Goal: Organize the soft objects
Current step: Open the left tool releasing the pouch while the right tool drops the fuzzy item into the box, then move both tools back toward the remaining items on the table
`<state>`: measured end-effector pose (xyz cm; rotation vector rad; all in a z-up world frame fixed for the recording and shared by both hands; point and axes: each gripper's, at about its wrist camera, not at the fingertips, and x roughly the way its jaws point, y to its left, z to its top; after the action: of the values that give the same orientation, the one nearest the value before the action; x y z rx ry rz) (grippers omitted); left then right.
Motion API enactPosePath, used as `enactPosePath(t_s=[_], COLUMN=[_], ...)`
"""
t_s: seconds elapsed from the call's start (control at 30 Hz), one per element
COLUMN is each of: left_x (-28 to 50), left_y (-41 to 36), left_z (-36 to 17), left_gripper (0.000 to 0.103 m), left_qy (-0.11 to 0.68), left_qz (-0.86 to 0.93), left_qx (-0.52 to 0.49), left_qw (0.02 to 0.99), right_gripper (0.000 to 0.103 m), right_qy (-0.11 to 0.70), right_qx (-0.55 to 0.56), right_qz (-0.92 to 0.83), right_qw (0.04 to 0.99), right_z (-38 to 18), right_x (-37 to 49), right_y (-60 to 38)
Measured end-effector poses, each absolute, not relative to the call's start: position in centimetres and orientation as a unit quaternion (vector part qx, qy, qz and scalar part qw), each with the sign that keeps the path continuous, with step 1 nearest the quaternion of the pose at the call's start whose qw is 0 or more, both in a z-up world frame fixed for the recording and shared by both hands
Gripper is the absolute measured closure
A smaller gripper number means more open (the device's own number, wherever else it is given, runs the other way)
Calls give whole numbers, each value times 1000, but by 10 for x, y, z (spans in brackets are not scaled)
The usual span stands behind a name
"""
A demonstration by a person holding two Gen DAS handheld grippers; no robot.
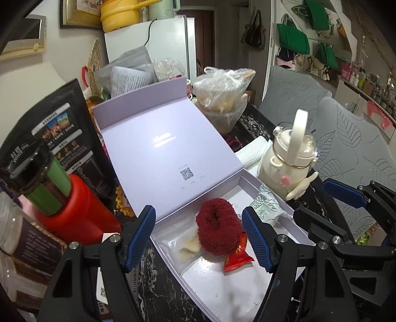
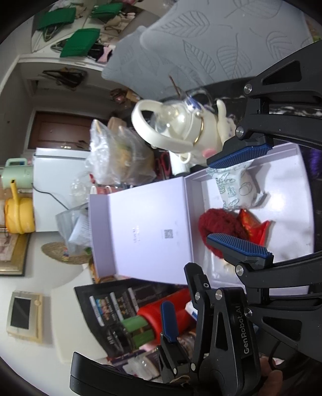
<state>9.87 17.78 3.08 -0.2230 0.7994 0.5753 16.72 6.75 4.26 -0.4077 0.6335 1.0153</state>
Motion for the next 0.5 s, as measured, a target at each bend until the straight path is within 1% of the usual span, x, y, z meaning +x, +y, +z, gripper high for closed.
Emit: enactPosePath(t_s=[0.07,0.17,0.5], left_x=[92,82,43], left_y=[171,162,124], left_z=[39,52,89], left_gripper=[31,31,31], left_qy=[376,361,322], left_qz=[275,273,269], left_qx=[-104,-101,-87], left_qw=[879,886,904], right_gripper=[48,46,45], right_qy=[287,272,229], right_qx=[-188,-183,-172], right_qz=[475,476,478], right_qw=[810,816,831], right_z=[51,64,98], right_x=[160,147,109], right_y=[60,47,10])
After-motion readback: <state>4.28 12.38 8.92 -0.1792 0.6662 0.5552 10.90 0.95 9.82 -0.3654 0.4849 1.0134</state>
